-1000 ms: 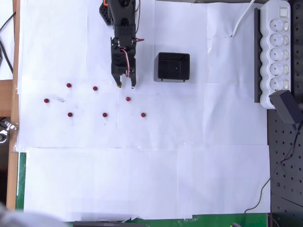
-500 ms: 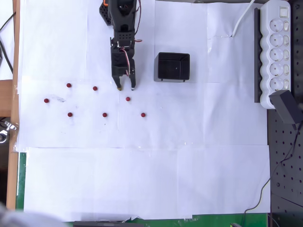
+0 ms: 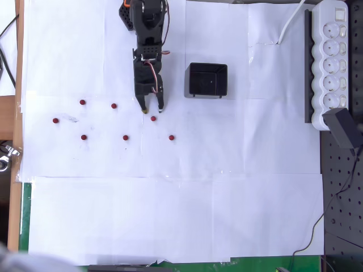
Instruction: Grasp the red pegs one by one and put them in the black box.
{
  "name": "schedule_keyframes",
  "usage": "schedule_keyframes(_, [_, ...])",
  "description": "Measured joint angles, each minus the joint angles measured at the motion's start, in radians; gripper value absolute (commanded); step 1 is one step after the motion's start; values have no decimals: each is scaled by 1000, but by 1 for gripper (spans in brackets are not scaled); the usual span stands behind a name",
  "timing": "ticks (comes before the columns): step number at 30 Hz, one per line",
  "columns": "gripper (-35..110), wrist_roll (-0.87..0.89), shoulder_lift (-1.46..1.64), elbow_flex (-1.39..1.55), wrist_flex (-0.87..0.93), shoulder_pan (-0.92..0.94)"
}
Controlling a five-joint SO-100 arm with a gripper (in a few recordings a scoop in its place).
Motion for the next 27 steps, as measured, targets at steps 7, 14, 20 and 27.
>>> schedule_keyframes(7, [17, 0, 74, 66, -28, 0])
schedule_keyframes(14, [15, 0, 117, 104, -51, 0])
schedule_keyframes(20, [15, 0, 117, 106, -51, -12])
schedule_keyframes(27, [15, 0, 117, 100, -51, -29])
